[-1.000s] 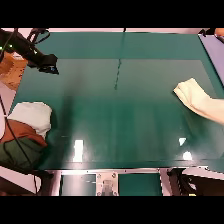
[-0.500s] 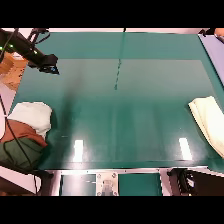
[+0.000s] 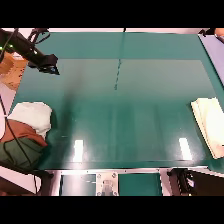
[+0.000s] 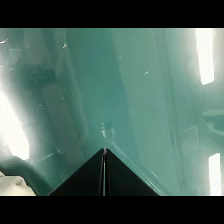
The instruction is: Fold the shirts.
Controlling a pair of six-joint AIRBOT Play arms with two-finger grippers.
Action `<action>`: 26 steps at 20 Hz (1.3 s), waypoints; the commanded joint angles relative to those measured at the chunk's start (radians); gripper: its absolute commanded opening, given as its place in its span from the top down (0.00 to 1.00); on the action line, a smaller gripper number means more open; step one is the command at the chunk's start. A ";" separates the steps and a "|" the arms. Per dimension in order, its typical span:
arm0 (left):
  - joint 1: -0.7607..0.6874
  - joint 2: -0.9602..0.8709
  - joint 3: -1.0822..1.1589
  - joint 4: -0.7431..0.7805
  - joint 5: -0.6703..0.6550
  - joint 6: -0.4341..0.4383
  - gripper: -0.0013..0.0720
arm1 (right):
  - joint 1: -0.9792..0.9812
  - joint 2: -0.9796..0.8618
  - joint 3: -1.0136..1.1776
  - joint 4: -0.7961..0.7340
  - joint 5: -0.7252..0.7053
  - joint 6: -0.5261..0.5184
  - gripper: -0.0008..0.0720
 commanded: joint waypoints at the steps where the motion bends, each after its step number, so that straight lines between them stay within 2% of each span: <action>1: -0.001 0.003 0.000 0.000 -0.015 0.001 0.95 | 0.005 0.003 0.107 -0.127 0.196 0.090 0.55; 2: -0.001 0.006 0.002 0.001 -0.017 0.002 0.95 | 0.005 0.003 0.165 -0.211 0.274 0.153 0.63; 4: -0.001 0.010 0.002 0.000 -0.018 0.018 0.95 | 0.009 0.004 0.282 -0.308 0.425 0.274 0.66; 7: -0.001 0.040 0.001 0.000 -0.034 0.018 0.95 | 0.095 0.056 0.388 -0.219 0.462 0.292 0.93; 8: -0.001 0.060 0.001 0.000 -0.034 0.017 0.95 | 0.151 0.079 0.414 -0.172 0.434 0.277 0.97; 11: -0.001 0.143 -0.047 -0.002 -0.033 -0.011 0.95 | 0.398 0.148 0.475 -0.032 0.338 0.179 0.97; 15: -0.001 0.335 -0.326 -0.023 0.005 -0.018 0.95 | 0.783 0.279 0.424 -0.035 0.292 0.116 0.97; 21: -0.001 0.673 -0.860 -0.070 0.142 -0.040 0.95 | 1.241 0.510 0.059 -0.052 0.171 0.155 0.97; 26: -0.001 0.756 -0.988 -0.074 0.160 -0.061 0.95 | 1.417 0.512 -0.009 -0.052 0.111 0.154 0.97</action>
